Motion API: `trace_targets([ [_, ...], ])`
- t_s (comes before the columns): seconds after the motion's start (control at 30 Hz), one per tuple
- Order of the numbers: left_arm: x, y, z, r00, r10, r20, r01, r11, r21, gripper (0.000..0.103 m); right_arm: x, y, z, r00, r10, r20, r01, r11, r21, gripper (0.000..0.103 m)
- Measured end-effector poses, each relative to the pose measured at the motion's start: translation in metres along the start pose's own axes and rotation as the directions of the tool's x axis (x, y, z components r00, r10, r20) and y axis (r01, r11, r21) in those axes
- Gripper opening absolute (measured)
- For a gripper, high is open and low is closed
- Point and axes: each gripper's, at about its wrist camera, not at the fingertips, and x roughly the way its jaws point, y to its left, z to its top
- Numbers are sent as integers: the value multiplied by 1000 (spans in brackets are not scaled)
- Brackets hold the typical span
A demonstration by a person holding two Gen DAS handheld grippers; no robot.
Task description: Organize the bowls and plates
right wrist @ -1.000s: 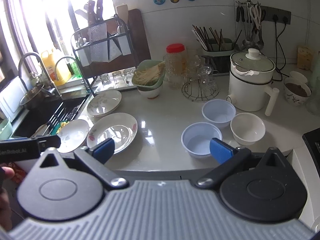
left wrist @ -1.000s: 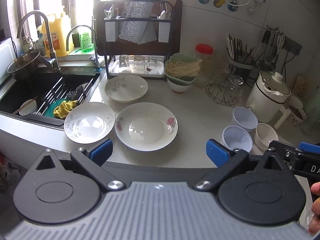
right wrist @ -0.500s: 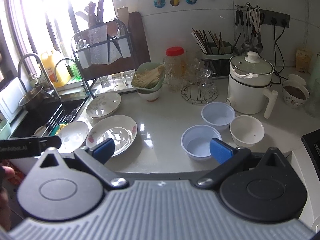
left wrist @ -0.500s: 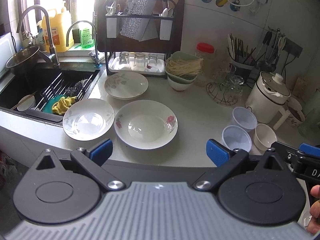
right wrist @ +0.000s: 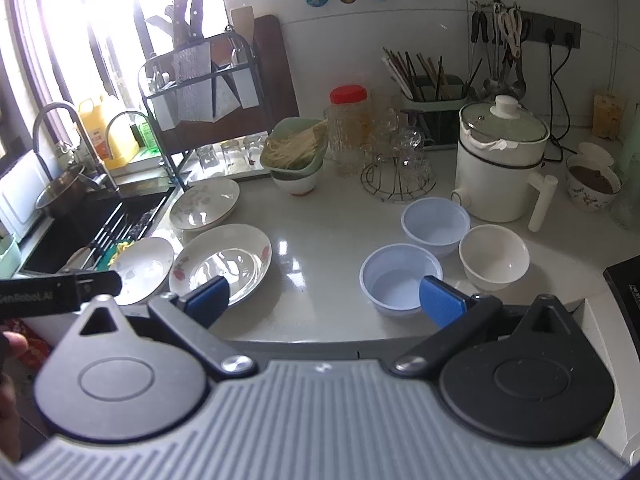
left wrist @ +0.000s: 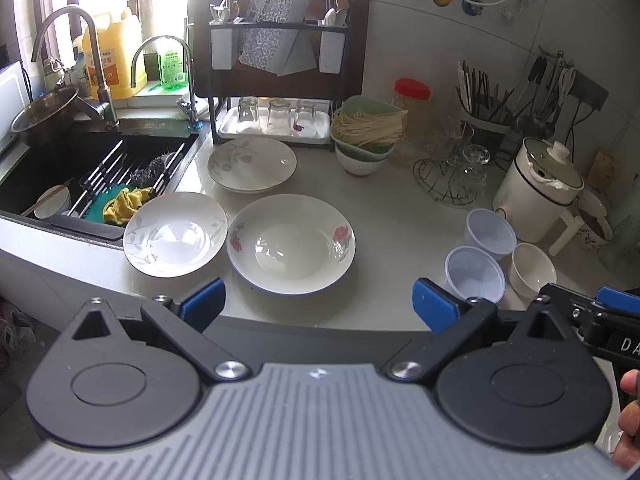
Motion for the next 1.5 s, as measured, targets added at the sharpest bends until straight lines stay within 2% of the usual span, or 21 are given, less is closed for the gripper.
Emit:
trace_targets([
  [0.6,10,1,1,999,23,-26,-24,1000,-16,101,15,-8,-1,998,45,-51,-44,999,27,103],
  [0.8,16,-4,1,999,0,-41,-2,999,-34,101,17,-16,2,997,62,-36,-61,998,21,103],
  [1.03,28,-19,-5,998,45,-40,-47,998,-48,101,21,-39,2,996,75,-39,-73,996,47,101],
  [1.2,38,-24,-14,996,68,-53,-73,993,-91,101,23,-49,-5,994,104,-31,-104,995,12,101],
  [1.5,33,-26,-15,994,100,-50,-105,990,-98,101,26,-54,-4,988,149,-42,-149,989,5,101],
])
